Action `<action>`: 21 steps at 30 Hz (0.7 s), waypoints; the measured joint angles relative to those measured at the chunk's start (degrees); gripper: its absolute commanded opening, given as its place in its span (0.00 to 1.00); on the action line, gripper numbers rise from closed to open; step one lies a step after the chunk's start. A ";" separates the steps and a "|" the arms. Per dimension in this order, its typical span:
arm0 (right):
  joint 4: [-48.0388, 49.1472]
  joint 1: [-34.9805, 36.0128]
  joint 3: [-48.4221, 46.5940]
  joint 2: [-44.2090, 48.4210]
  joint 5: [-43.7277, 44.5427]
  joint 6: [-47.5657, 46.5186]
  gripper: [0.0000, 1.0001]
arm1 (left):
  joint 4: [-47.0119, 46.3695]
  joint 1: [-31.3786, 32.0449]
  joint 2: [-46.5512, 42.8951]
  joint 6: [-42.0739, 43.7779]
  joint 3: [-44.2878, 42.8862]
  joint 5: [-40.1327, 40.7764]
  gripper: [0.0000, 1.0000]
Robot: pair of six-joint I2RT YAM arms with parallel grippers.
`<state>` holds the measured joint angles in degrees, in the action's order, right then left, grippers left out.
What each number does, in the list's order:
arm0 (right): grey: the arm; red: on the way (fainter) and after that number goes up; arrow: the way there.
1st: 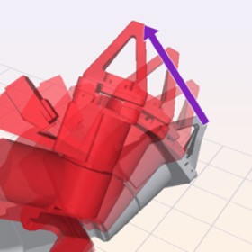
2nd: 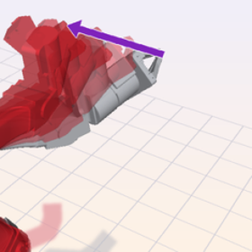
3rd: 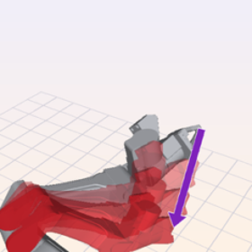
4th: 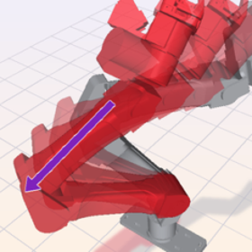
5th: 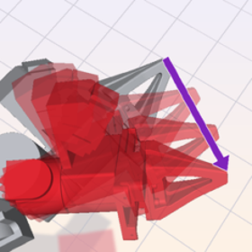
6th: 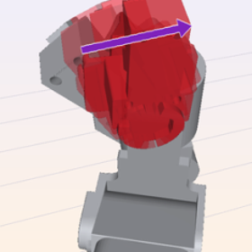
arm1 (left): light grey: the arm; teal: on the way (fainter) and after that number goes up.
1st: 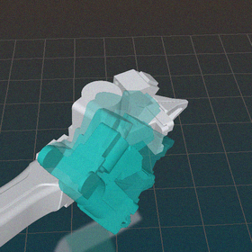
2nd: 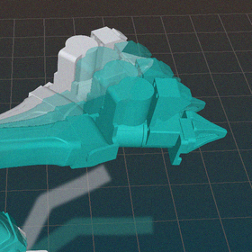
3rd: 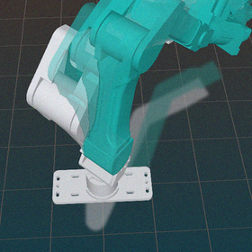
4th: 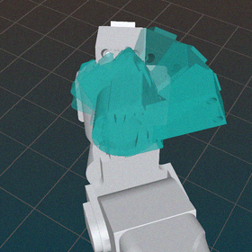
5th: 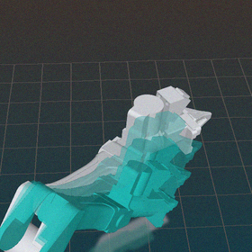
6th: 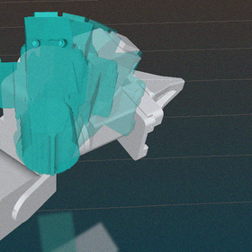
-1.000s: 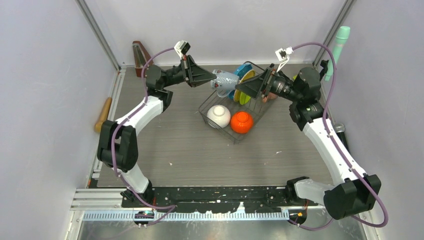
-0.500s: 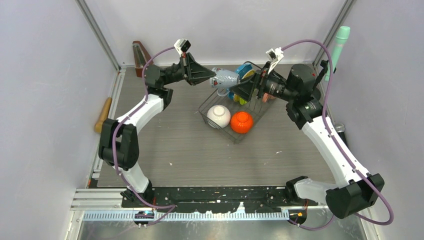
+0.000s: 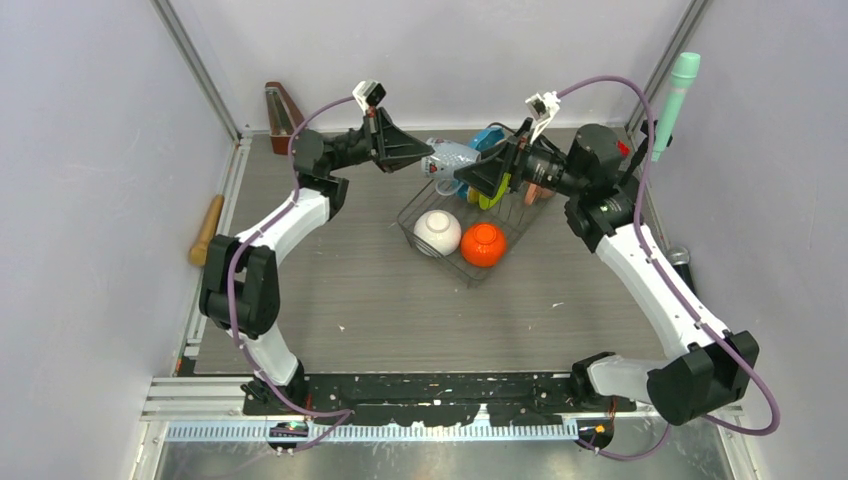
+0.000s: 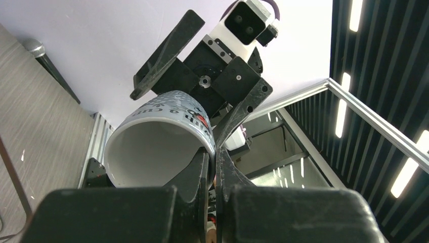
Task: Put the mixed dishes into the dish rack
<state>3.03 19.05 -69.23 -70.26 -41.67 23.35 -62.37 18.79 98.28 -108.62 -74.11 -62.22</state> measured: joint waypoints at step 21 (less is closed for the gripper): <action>-3.65 1.05 -0.33 -2.73 0.90 1.18 0.00 | 3.89 0.20 0.63 5.29 -0.07 0.02 0.58</action>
<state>-0.62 20.10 -69.56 -72.99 -40.77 24.53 -58.48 18.98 98.91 -103.33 -74.17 -62.19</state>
